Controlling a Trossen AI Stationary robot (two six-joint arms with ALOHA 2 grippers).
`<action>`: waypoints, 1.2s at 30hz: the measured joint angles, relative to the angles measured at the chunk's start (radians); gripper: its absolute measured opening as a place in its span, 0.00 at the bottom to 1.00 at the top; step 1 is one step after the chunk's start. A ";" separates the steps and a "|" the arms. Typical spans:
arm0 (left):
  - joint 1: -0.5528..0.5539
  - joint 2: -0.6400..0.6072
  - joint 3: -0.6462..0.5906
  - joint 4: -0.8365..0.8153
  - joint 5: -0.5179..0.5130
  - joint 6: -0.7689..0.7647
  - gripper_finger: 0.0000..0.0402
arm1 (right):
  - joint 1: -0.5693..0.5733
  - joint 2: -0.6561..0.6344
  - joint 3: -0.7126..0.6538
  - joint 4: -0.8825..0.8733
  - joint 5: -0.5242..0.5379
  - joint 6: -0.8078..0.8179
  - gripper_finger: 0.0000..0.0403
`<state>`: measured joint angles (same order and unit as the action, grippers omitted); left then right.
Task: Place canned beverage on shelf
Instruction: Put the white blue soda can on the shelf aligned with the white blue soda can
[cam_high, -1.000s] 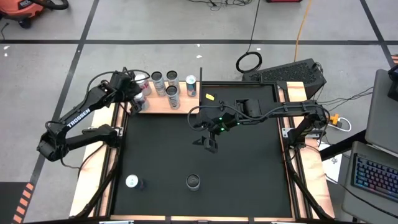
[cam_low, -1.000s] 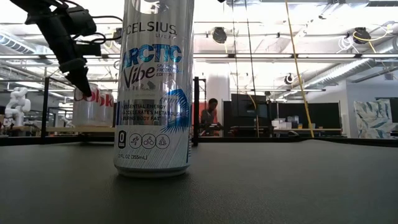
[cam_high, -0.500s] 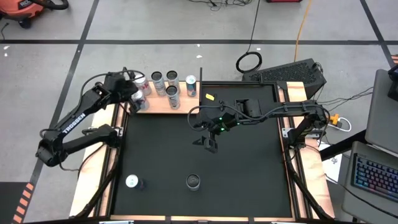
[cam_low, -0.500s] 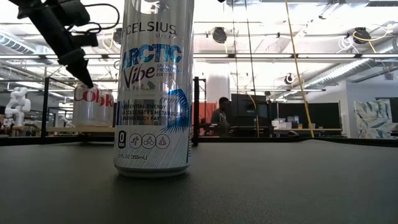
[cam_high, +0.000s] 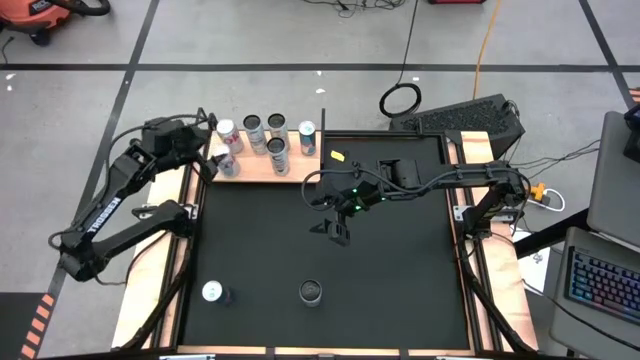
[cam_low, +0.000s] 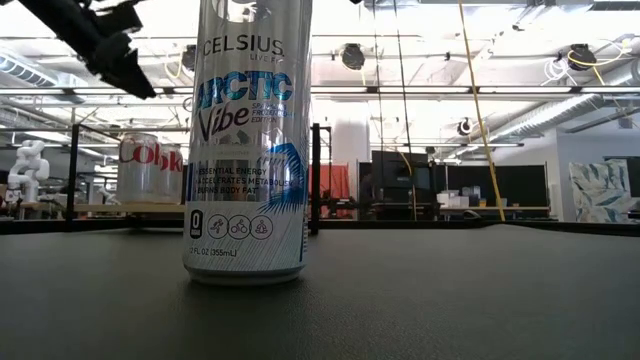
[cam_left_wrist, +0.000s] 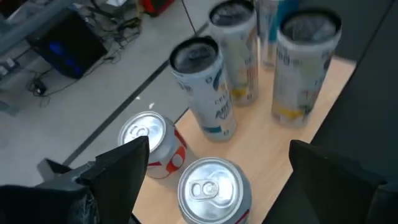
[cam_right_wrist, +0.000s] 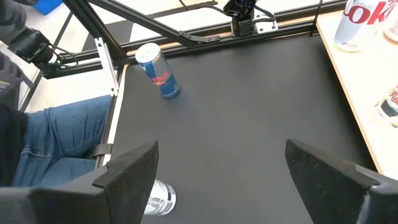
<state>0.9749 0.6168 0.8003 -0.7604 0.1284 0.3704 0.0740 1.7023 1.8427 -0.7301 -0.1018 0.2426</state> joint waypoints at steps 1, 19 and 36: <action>0.000 -0.005 0.003 -0.001 0.000 -0.029 0.95 | 0.000 0.000 0.000 0.000 0.000 0.000 0.82; -0.033 -0.015 0.004 -0.013 0.525 -0.260 0.95 | 0.000 0.000 0.000 0.000 0.000 0.000 0.82; -0.173 -0.088 0.003 -0.045 0.653 -0.261 0.95 | 0.000 0.000 0.000 0.000 -0.004 0.000 0.82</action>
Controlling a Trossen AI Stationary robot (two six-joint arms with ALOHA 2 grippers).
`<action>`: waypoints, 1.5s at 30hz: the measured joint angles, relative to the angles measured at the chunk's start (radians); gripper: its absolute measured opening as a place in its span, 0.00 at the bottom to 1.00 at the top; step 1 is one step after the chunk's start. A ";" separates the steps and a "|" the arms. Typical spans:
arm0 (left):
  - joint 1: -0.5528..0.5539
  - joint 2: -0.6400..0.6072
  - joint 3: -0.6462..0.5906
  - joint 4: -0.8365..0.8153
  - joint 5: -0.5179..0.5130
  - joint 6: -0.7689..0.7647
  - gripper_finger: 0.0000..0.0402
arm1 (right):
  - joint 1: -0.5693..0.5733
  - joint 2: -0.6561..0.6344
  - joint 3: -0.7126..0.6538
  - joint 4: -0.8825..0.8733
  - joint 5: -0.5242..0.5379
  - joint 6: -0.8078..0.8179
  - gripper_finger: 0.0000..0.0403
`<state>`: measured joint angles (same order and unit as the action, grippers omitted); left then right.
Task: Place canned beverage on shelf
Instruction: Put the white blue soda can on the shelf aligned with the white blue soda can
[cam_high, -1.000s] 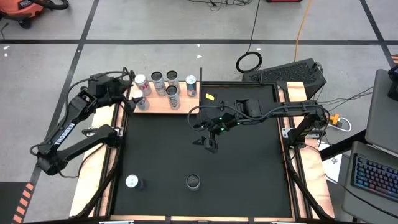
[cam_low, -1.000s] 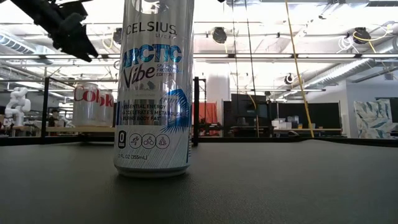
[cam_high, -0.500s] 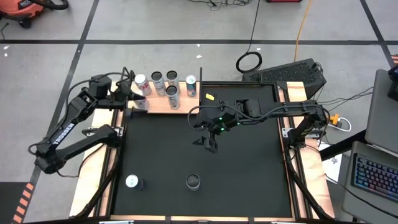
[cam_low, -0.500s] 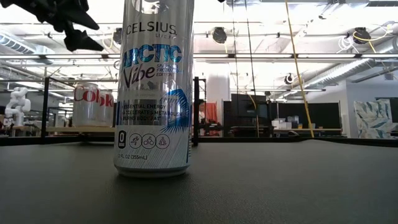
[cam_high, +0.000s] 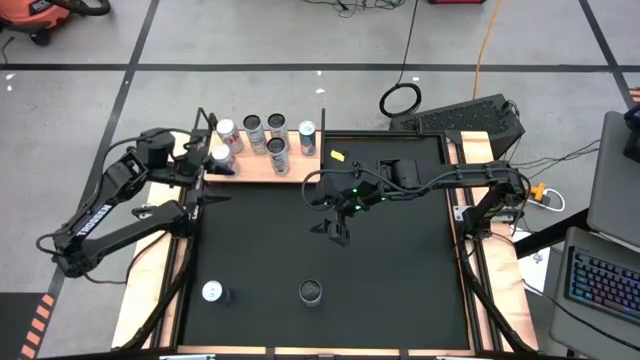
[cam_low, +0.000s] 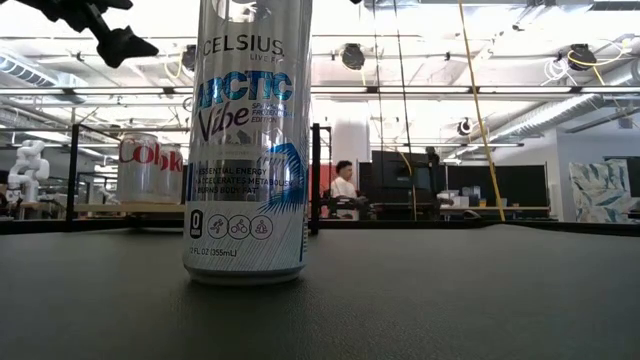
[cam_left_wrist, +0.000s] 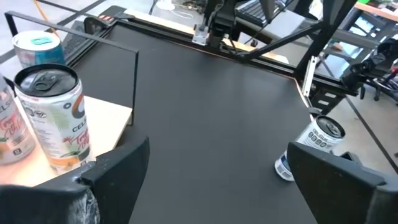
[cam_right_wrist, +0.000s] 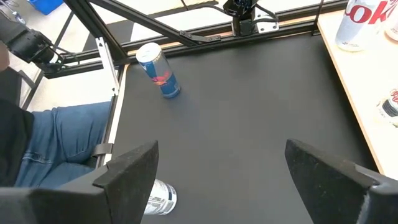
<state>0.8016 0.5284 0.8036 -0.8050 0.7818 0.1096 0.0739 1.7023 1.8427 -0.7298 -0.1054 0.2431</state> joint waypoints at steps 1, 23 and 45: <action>-0.003 -0.001 0.000 0.000 0.000 0.000 0.95 | 0.000 0.000 0.000 0.004 0.001 0.006 0.82; -0.033 -0.001 0.000 0.003 -0.022 0.002 0.95 | -0.002 0.000 0.000 0.169 0.001 -0.022 0.82; -0.033 -0.001 0.000 0.002 -0.031 0.003 0.95 | 0.012 0.009 -0.002 0.188 0.104 -0.085 0.83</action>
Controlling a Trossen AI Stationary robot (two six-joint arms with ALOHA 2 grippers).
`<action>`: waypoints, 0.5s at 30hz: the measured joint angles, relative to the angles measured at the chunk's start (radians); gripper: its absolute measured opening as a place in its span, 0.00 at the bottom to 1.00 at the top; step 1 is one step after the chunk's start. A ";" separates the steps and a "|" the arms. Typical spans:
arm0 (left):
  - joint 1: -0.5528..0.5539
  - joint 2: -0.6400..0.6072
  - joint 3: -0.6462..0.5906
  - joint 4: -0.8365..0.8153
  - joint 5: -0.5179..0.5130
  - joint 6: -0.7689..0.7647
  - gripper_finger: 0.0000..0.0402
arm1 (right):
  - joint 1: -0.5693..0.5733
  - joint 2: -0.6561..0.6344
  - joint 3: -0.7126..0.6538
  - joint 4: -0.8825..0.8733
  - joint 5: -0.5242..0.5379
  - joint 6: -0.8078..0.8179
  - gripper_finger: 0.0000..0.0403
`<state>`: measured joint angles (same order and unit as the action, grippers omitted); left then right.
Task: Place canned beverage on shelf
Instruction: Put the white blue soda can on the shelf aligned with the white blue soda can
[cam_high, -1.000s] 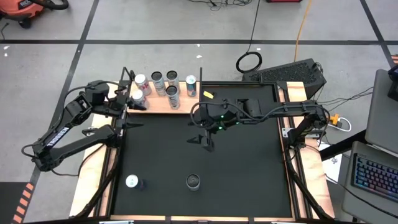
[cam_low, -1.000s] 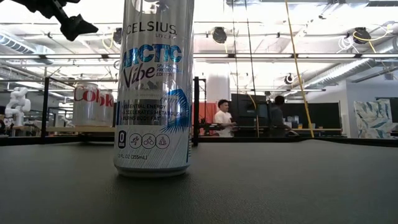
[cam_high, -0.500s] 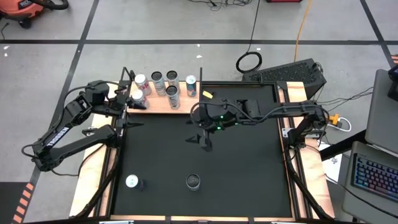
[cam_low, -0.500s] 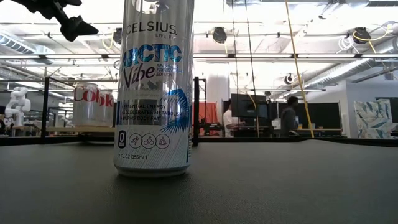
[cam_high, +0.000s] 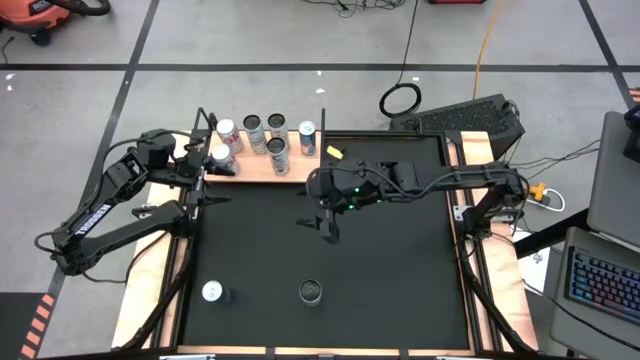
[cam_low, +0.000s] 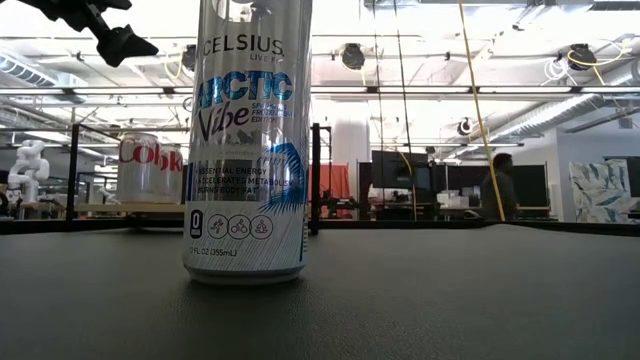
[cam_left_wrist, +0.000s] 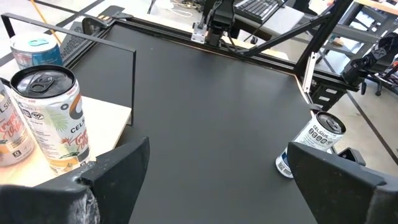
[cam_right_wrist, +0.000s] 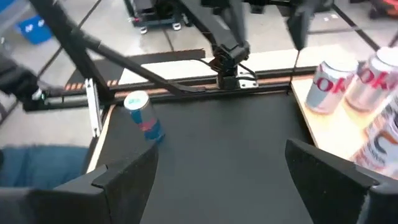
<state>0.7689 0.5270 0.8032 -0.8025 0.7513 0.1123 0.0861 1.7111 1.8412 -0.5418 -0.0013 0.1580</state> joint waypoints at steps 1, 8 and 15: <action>0.000 0.000 0.000 0.000 0.000 0.000 0.95 | 0.004 0.000 0.000 0.001 -0.001 -0.011 0.84; 0.000 0.000 0.000 -0.003 0.000 0.000 0.95 | 0.008 0.000 0.000 0.007 -0.229 0.014 0.91; 0.000 0.000 0.000 -0.003 0.000 0.000 0.95 | 0.036 -0.001 0.000 0.009 -0.288 0.164 0.92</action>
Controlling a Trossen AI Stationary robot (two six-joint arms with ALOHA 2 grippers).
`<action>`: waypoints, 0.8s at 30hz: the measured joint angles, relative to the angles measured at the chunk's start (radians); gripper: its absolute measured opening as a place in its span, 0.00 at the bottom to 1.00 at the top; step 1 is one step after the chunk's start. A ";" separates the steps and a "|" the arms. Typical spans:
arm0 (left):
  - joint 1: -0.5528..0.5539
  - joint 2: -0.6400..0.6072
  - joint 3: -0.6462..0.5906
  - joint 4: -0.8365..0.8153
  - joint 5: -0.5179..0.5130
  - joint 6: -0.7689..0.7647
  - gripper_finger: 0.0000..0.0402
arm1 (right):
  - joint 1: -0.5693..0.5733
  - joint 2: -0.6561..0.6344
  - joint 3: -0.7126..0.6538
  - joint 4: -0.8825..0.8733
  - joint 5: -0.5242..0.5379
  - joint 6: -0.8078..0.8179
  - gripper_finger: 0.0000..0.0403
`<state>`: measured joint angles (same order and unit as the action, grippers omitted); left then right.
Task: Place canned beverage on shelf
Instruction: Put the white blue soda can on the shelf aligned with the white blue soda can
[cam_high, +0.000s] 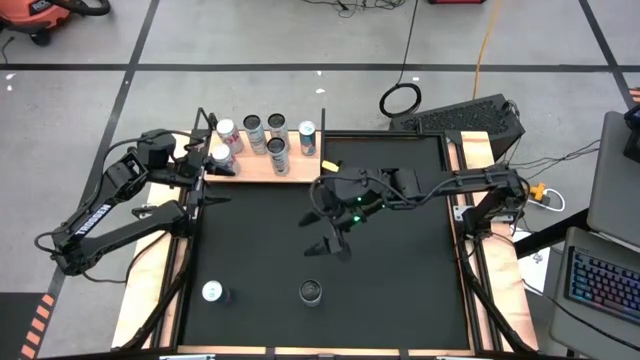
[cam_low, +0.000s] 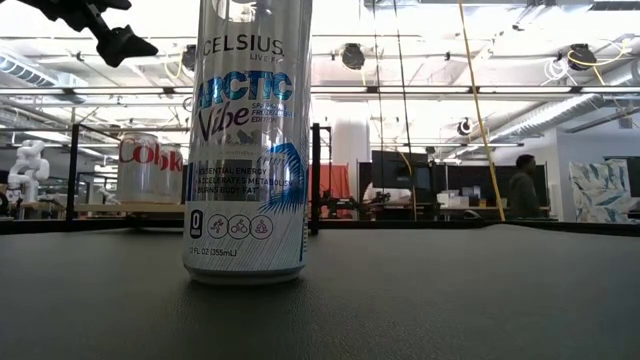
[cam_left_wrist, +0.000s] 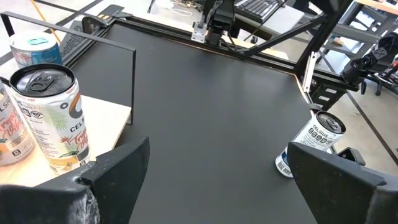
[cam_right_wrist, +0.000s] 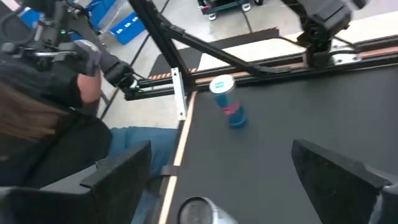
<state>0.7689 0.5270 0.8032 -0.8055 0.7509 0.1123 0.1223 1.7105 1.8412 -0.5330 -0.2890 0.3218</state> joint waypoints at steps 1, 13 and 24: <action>0.000 0.000 0.000 0.000 0.000 0.000 0.95 | 0.005 0.004 0.000 0.006 0.000 0.005 0.92; 0.000 0.000 0.000 -0.015 0.000 0.000 0.95 | 0.044 0.095 0.002 0.007 0.000 0.193 0.92; 0.000 0.000 0.000 -0.015 0.000 0.007 0.95 | 0.113 0.121 0.002 -0.213 0.195 0.166 0.92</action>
<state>0.7689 0.5274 0.8028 -0.8208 0.7506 0.1197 0.2353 1.8317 1.8427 -0.7461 -0.0936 0.4874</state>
